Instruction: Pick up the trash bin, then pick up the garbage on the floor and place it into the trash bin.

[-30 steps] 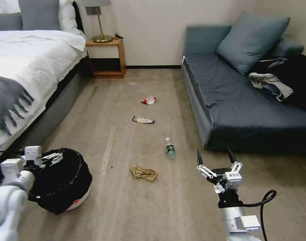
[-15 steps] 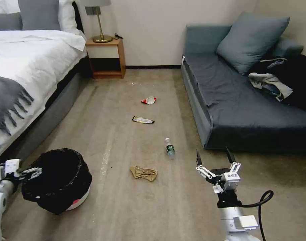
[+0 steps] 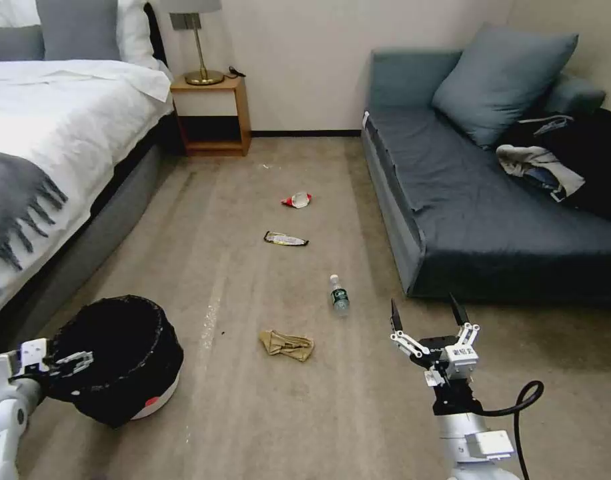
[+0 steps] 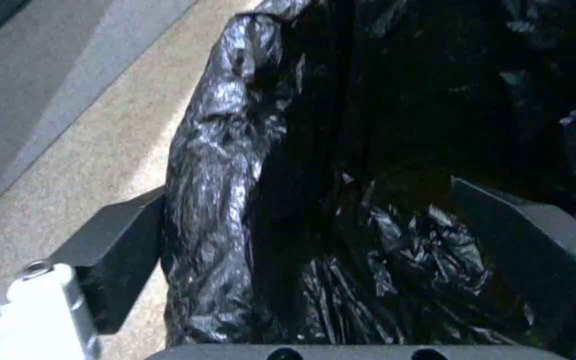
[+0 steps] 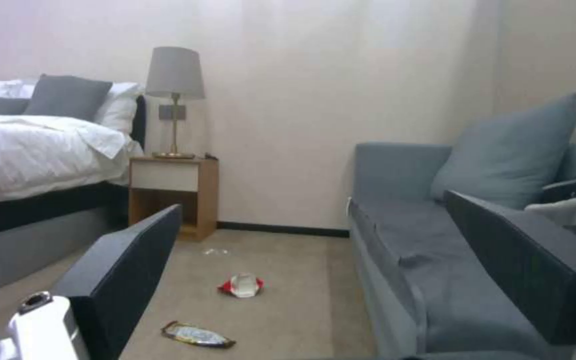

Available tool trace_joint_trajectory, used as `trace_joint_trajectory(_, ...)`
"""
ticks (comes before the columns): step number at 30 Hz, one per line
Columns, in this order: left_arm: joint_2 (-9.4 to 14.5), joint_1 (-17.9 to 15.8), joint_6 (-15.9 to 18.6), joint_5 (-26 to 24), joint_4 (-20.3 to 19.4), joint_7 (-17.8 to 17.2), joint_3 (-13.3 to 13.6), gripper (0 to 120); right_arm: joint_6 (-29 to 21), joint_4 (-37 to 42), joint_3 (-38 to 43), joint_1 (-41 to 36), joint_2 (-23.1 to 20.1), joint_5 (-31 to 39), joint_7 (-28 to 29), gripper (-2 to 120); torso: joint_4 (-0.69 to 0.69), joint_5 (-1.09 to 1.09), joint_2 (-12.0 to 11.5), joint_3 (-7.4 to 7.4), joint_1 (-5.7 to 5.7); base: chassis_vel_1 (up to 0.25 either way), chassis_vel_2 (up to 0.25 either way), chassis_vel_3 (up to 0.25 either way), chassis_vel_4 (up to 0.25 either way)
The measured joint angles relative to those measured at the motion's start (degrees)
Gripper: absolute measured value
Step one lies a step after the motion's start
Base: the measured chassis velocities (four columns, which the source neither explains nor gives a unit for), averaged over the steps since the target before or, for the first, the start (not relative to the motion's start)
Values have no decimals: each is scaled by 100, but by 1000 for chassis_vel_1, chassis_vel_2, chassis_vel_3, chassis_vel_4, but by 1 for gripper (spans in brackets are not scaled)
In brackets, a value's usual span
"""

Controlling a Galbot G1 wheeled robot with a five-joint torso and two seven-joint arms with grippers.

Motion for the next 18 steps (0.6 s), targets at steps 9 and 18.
trace_joint_trajectory(9,0,67,13,940,117,569,-80,65,85,-54,-5,21,-20,13,-6,100,1,1,0,0,0,0,0,0,0)
trace_joint_trajectory(18,-14,38,-116,1160,159,531,-33,32,117,-64,-11,19,-37,6,-20,100,3,4,0,-1,0,0,0,0,0)
